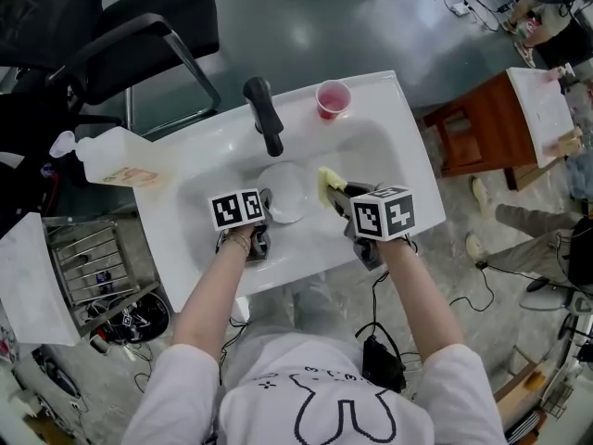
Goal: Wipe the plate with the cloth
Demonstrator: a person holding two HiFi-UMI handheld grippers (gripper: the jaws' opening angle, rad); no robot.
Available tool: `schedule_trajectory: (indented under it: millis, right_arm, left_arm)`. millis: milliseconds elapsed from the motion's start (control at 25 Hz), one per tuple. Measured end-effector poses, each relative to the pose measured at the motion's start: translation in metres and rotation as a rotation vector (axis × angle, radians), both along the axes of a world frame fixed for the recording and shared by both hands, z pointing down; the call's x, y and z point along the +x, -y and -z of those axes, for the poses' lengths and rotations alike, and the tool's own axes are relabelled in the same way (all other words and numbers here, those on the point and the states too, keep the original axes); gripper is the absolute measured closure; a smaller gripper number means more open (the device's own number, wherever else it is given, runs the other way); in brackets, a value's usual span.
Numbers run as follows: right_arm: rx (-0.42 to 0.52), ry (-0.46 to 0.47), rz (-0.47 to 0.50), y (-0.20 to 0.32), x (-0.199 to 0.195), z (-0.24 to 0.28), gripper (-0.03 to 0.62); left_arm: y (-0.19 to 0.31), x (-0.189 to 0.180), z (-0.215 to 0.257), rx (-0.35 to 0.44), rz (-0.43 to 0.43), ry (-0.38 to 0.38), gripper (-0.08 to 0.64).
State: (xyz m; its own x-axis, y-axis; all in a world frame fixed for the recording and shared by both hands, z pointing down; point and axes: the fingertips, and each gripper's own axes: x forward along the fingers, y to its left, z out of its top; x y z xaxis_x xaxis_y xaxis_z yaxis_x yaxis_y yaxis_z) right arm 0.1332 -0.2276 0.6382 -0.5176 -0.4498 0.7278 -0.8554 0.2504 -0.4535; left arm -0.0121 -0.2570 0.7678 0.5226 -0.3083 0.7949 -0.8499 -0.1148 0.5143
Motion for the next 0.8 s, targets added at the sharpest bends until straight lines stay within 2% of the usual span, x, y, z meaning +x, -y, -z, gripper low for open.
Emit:
schedule_trajectory:
  millis: [160, 320, 440, 520, 800]
  right_arm:
    - [0.019, 0.007, -0.015, 0.003, 0.001, 0.005, 0.541]
    - [0.025, 0.011, -0.022, 0.002, 0.001, 0.008, 0.541]
    - [0.034, 0.018, -0.029, 0.002, 0.001, 0.013, 0.541]
    - [0.042, 0.02, -0.034, 0.002, 0.001, 0.017, 0.541]
    - [0.093, 0.007, -0.058, 0.004, 0.0, 0.034, 0.541]
  left_arm:
    - [-0.005, 0.005, -0.002, 0.046, -0.128, 0.131, 0.414]
    - [-0.01, 0.012, -0.002, 0.062, -0.217, 0.205, 0.345]
    - [-0.013, 0.013, -0.002, 0.045, -0.226, 0.221, 0.307]
    - [-0.013, 0.011, 0.001, 0.041, -0.223, 0.222, 0.307]
    - [-0.004, -0.004, 0.034, 0.12, -0.206, 0.225, 0.307]
